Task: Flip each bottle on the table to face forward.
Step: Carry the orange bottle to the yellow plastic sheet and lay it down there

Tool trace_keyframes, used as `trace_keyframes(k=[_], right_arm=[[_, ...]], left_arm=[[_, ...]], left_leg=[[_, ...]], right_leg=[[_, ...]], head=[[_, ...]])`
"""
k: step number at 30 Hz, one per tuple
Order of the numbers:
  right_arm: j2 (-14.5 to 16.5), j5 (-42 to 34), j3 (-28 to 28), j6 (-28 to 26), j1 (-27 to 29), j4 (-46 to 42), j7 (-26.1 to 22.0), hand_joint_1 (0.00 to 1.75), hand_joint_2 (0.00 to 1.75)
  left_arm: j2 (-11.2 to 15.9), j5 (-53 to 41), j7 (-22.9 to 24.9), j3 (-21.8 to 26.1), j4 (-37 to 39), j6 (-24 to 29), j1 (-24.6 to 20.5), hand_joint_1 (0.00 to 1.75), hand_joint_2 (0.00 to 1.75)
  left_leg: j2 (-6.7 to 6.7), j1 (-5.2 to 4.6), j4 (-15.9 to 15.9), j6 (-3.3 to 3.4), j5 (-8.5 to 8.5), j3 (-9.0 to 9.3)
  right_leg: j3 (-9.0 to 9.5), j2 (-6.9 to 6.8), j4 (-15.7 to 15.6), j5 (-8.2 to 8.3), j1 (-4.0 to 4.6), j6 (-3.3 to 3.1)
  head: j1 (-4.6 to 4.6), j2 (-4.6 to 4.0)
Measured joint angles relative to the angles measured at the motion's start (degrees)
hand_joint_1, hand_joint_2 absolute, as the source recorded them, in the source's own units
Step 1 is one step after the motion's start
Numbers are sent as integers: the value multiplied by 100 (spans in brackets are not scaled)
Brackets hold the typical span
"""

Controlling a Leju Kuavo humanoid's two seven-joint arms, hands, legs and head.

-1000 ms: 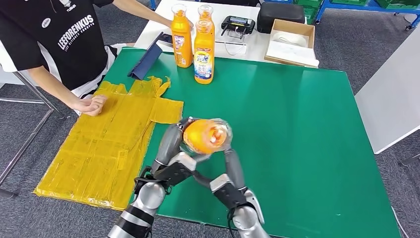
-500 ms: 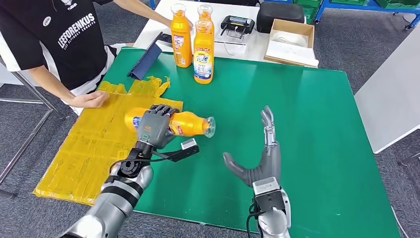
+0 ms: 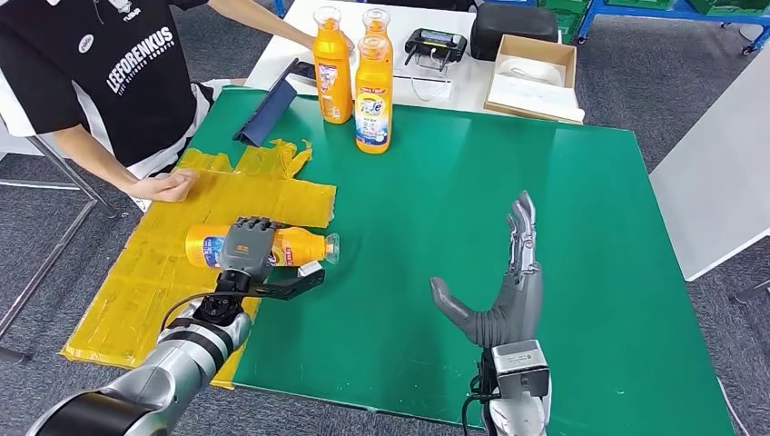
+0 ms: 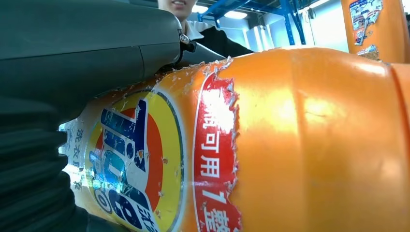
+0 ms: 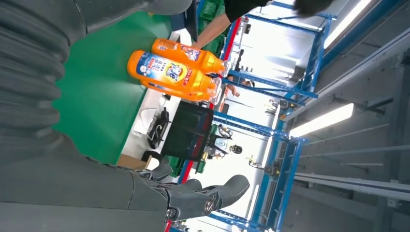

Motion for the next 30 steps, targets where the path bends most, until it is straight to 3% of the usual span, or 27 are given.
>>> trace_keyframes(k=[12,13,16,17,21,30], right_arm=[[-23,-9,20,-85,8,-69,-56,0,175],[-27,-10,28,-87,6,-70,-54,0,175],[-29,4,77,-84,-15,-51,-37,0,175],[-29,16,100,-84,-26,-37,-29,0,175],[-35,82,165,-113,-47,54,70,0,175],[-99,184,148,-142,-20,271,181,0,175]], left_arm=[[138,3,277,47,247,-203,-111,175,175],[166,2,312,72,277,-216,-112,167,175],[219,-2,419,128,355,-159,-113,36,175],[223,-3,421,150,377,-111,-113,0,175],[211,3,19,326,280,153,-7,0,175],[-1,4,-812,902,-850,222,706,0,175]], left_leg=[[2,1,-1,-1,0,8],[3,2,-2,-1,0,9],[3,2,-2,-1,0,12],[3,2,-2,-1,0,12],[5,2,-2,-2,0,17],[2,0,-1,-2,-1,12]], right_leg=[[7,1,2,0,3,0],[7,2,3,0,3,0],[8,2,5,0,4,-1],[9,2,5,0,4,-1],[9,2,6,0,3,-1],[6,0,4,-1,0,-2]], head=[[-1,0],[-1,0],[0,0],[-1,0],[-1,0],[0,0]])
